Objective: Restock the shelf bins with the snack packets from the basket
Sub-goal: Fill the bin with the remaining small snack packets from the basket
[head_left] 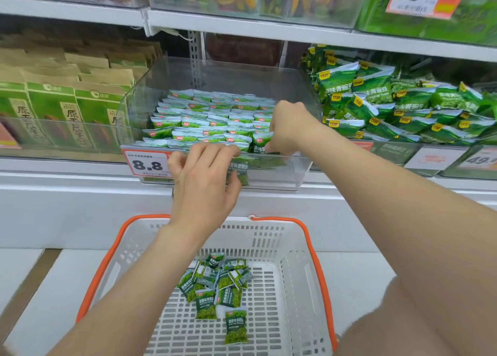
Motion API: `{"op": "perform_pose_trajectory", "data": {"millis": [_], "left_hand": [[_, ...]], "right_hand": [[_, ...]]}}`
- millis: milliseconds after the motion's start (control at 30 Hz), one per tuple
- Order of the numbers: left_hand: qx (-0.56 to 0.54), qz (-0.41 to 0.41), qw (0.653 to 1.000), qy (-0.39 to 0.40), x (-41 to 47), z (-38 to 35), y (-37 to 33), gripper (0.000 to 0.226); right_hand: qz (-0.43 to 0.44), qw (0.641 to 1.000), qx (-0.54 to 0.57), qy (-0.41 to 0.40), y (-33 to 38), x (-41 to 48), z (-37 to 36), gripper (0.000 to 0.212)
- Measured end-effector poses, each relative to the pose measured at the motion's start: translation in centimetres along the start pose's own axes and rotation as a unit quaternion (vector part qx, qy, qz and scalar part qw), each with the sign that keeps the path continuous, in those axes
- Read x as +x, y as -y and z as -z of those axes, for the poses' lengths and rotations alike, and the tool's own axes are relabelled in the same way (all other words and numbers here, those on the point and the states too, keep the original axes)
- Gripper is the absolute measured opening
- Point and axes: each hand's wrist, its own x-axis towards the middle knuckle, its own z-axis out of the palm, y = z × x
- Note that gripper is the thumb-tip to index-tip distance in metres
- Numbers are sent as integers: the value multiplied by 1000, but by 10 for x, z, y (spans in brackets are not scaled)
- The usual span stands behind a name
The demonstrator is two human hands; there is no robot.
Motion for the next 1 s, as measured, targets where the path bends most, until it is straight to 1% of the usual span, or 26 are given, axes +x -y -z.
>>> {"op": "perform_pose_trajectory", "data": {"millis": [67,133,167,200,267,367,433,467,500,567,600,633,667,700,733,767,800,833,867,900,933,967,1000], "left_hand": [[-2,1,1000,0,0,0,0,34],[-2,0,1000,0,1,0,1,34],[-4,1,1000,0,1,-1,2,34],[-6,3,1000,-1,1,-1,2,34],[-11,8,1000,-4,1,-2,2,34],[-16,14,1000,-8,0,-2,0,34],[-16,13,1000,-6,0,-1,-1,35],[-17,12,1000,-5,0,-1,-1,36],[-20,11,1000,-3,1,-1,-1,36],[-28,8,1000,-7,2,-1,-1,37],[-32,7,999,-17,2,-1,-2,38],[-34,5,999,-36,1,-1,-3,37],[-36,-1,997,-64,-1,0,-4,33],[-37,-12,995,-90,-5,-1,-4,26],[-40,-29,994,-100,-11,-5,-2,18],[-53,-49,994,-82,-18,-11,2,12],[-80,-65,994,-28,-27,-18,6,14],[-113,-67,989,66,-37,-26,11,23],[-138,-53,972,180,-47,-33,13,33],[-144,-30,943,298,-60,-42,15,37],[-136,-15,904,404,-75,-51,17,36],[-121,-14,865,487,-93,-62,19,32],[-117,-15,827,549,-113,-74,20,27]], "right_hand": [[-16,999,-10,37,1,9,-4,29],[-25,998,-15,60,3,11,-3,37],[-26,998,-7,64,3,11,-4,34],[-24,998,11,60,2,11,-5,34],[-31,997,53,55,3,7,-8,49],[-54,992,108,36,3,0,-11,50],[-55,993,108,-1,3,-5,-5,58],[-42,995,85,-35,2,-8,-2,57],[-17,995,54,-77,2,-11,0,52],[63,985,28,-155,3,-18,2,27],[103,978,37,-177,5,-25,4,15],[142,971,49,-188,7,-36,6,11],[175,966,59,-183,10,-47,9,10],[203,964,63,-157,14,-60,12,11],[225,966,56,-113,16,-71,13,13],[241,969,32,-51,18,-81,10,15],[254,967,-2,21,20,-89,3,18],[259,959,-39,107,21,-96,-6,22],[256,943,-75,197,21,-102,-18,26],[248,923,-105,274,22,-108,-31,30],[246,902,-135,327,22,-113,-46,31],[251,884,-164,359,22,-118,-60,31],[260,869,-189,376,23,-122,-74,28]]}}
